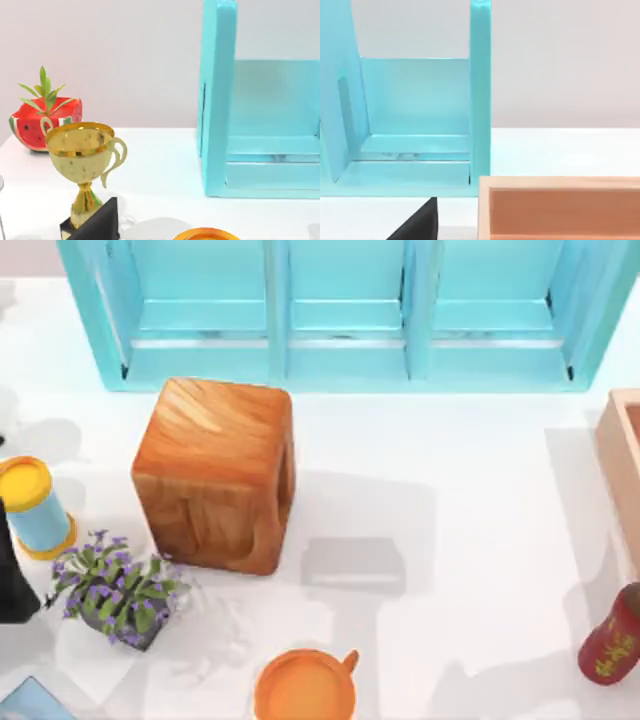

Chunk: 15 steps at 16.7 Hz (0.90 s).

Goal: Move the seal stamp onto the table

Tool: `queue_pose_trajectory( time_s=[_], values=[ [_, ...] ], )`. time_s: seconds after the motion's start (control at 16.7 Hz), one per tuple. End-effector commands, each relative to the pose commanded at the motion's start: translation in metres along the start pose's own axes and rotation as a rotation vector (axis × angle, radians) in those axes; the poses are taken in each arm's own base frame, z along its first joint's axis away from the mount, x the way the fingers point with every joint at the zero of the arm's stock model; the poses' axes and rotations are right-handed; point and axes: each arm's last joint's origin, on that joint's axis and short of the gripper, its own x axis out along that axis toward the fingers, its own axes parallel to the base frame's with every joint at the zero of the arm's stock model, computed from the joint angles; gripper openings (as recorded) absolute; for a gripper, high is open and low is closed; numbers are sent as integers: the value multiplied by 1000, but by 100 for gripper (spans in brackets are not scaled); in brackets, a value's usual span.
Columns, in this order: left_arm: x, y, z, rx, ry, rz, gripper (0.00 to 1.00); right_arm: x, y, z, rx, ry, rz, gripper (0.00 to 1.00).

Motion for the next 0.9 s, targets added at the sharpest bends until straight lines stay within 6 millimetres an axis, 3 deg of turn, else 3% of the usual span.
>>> queue_pose_trajectory(
  time_s=[0.24,0.54,0.72,0.9],
  values=[
    [0,0,0,0,0,0,100,0,-1,6,-11,33,-12,100],
    [0,0,0,0,0,0,100,8,-9,46,-71,288,-69,100],
    [0,0,0,0,0,0,100,31,-18,70,-96,584,-95,100],
    [0,0,0,0,0,0,100,68,-34,80,-91,934,-95,100]
  ],
)
